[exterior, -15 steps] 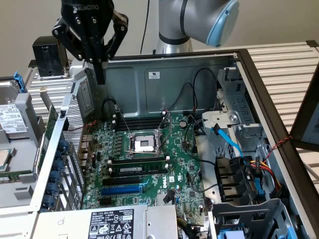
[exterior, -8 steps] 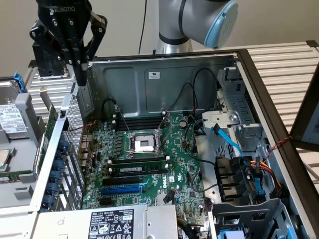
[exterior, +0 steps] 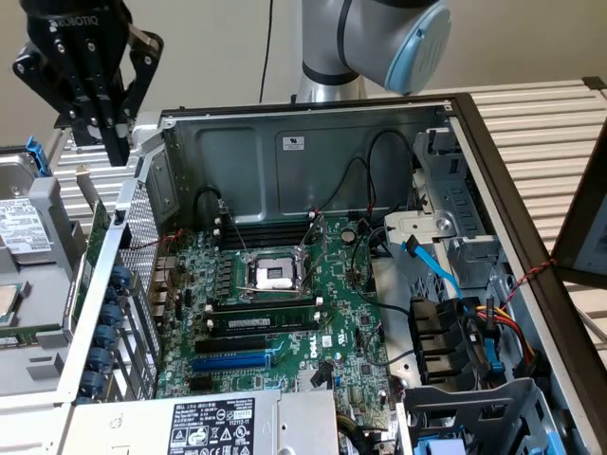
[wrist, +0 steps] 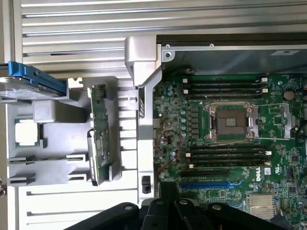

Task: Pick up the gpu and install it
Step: 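Reach for the gpu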

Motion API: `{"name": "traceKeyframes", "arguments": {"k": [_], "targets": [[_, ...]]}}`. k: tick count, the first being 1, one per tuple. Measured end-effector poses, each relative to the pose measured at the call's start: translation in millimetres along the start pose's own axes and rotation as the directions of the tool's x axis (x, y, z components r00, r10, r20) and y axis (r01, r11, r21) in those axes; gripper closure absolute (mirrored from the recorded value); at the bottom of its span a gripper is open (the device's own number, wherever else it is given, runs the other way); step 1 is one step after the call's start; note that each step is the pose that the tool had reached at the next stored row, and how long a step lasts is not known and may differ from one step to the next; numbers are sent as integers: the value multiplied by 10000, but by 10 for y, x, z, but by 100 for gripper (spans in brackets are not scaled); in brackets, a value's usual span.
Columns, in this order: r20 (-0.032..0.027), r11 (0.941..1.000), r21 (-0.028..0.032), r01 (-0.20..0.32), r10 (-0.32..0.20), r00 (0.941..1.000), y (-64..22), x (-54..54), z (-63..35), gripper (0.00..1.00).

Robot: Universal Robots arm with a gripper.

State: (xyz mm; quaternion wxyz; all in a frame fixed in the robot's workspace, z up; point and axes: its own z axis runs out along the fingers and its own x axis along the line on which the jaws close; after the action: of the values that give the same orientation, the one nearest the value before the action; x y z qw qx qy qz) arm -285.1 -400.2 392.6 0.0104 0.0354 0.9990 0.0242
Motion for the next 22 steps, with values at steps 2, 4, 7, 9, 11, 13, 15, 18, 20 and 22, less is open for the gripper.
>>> {"name": "traceKeyframes", "arguments": {"k": [2,4,7,9,11,13,15,18,20,22], "targets": [[-1,10000,-2,-1,1,10000,-6,94,-1,89],[-1,10000,-4,1,-1,10000,-8,184,2,89],[-1,10000,-17,-4,4,10000,-11,318,5,89],[-3,10000,-30,-5,5,10000,-15,409,6,89],[-3,10000,-42,-6,6,10000,-17,500,8,89],[-5,10000,-69,-7,7,10000,-23,591,8,89],[-8,9999,-100,-7,7,10000,-29,682,7,89],[-11,9999,-154,-9,9,10000,-38,819,9,89],[-14,9998,-194,-12,11,10000,-44,904,11,89],[-18,9997,-246,-14,14,10000,-49,980,16,89]]}}
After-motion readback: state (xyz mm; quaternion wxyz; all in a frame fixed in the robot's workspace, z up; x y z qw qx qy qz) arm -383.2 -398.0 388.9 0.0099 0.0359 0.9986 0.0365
